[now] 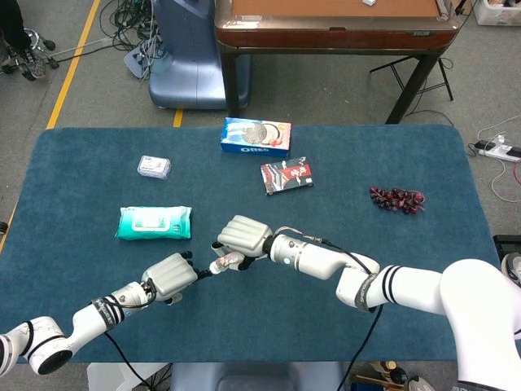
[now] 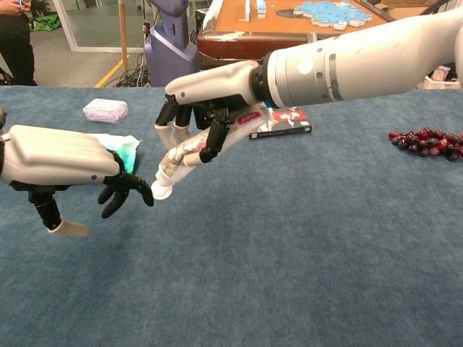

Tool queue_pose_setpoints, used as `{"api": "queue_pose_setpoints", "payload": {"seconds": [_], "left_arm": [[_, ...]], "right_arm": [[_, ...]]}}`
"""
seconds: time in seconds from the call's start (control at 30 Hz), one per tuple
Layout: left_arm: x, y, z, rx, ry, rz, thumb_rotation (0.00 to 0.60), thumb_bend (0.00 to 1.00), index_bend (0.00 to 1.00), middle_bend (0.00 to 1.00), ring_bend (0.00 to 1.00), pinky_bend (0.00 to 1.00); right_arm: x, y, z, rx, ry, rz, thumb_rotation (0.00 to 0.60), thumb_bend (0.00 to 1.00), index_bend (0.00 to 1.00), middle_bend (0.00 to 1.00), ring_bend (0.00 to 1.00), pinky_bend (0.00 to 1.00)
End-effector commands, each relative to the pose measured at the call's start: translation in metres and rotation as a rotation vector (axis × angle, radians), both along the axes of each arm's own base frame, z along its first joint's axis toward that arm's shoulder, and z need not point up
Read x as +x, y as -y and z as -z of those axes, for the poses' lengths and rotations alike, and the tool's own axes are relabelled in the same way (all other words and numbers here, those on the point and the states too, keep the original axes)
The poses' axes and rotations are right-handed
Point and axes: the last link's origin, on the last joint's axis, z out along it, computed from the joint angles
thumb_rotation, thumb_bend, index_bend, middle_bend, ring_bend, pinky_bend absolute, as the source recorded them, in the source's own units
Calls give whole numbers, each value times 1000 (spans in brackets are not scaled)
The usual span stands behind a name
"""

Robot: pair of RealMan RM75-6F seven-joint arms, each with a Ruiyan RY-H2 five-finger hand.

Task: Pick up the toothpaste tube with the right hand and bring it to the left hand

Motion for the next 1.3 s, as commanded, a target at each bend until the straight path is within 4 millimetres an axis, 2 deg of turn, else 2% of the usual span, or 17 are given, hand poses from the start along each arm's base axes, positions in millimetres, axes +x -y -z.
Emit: {"api": "queue_pose_setpoints", "payload": {"seconds": [0.03, 0.43, 0.67, 1.03, 1.17, 1.3], "left_arm": [[0, 0, 1, -2, 0, 0, 600, 270, 120, 481, 426, 179], [4, 0, 3, -5, 9, 8, 600, 270, 120, 481, 426, 179], [1, 2, 1, 2, 7, -3, 600, 270, 120, 481, 426, 179], [-6, 0, -20, 68, 10, -27, 600, 270, 120, 481, 426, 179], [-9, -2, -28, 103, 15, -43, 600, 270, 120, 481, 426, 179], [-12, -3, -35, 127, 16, -58, 600, 270, 120, 481, 426, 179]], "right_arm": [[0, 1, -2, -3, 17, 6, 600, 1000, 1000, 896, 848, 666], [-1, -3, -7, 11, 83, 36, 600, 1000, 1000, 896, 850, 666], [-5, 1, -17, -6, 121, 54, 600, 1000, 1000, 896, 853, 666], [-45, 5, -29, -67, 101, 107, 600, 1000, 1000, 891, 848, 662], [-58, 3, -26, -79, 92, 123, 600, 1000, 998, 840, 798, 609], [-66, 1, -19, -78, 78, 137, 600, 991, 949, 765, 713, 559]]}}
